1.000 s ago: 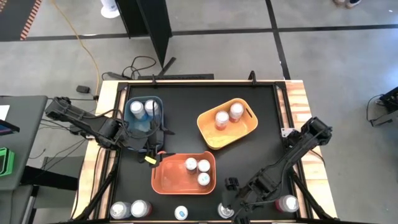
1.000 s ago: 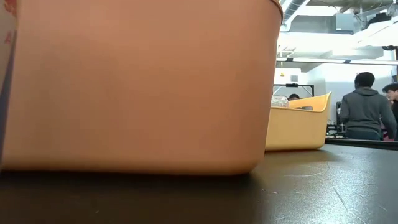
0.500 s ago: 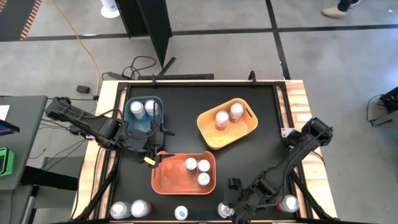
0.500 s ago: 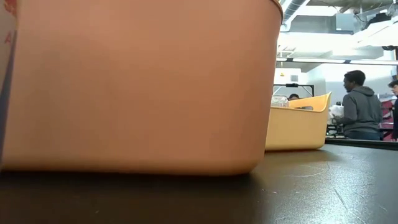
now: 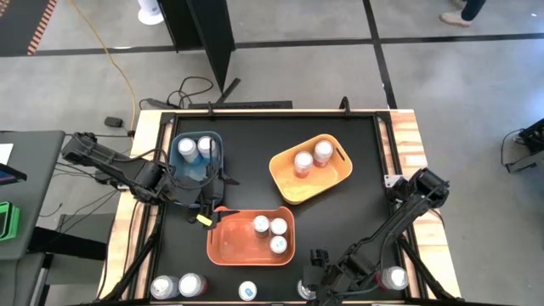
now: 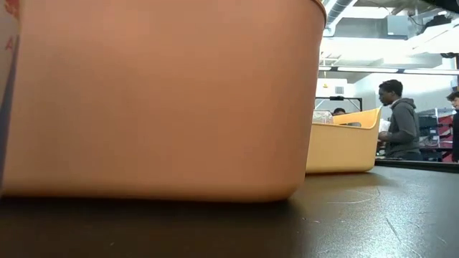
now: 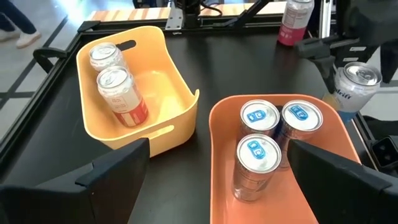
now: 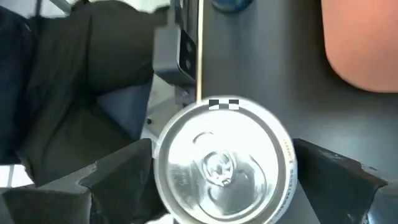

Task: Sort soda cans
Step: Put the blue soda can into the blue bin

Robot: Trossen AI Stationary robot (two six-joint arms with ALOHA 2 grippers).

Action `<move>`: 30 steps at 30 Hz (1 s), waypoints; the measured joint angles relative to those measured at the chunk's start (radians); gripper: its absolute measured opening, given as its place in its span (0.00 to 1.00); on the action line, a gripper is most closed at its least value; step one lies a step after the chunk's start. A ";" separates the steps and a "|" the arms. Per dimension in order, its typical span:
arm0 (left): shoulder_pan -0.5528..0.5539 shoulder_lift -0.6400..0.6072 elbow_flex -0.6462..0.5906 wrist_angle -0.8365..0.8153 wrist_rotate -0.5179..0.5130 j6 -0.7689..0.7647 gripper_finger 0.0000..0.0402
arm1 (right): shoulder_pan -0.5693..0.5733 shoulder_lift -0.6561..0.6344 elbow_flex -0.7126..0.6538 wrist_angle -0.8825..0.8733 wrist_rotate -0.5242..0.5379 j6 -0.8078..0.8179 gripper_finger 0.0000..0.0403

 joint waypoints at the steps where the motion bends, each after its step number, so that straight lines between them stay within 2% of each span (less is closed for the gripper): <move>1: 0.000 0.000 0.000 -0.002 0.000 0.000 0.93 | 0.000 0.003 0.000 -0.010 -0.003 0.000 0.99; 11: 0.000 0.000 0.000 -0.004 -0.001 -0.014 0.93 | -0.017 0.046 -0.001 -0.048 -0.003 0.030 0.97; 22: 0.000 0.000 0.000 -0.003 -0.001 -0.019 0.93 | -0.034 0.063 0.002 -0.051 0.007 0.016 0.72; 30: 0.000 0.000 0.000 -0.004 -0.001 -0.045 0.93 | -0.034 0.063 0.001 -0.052 0.016 -0.003 0.70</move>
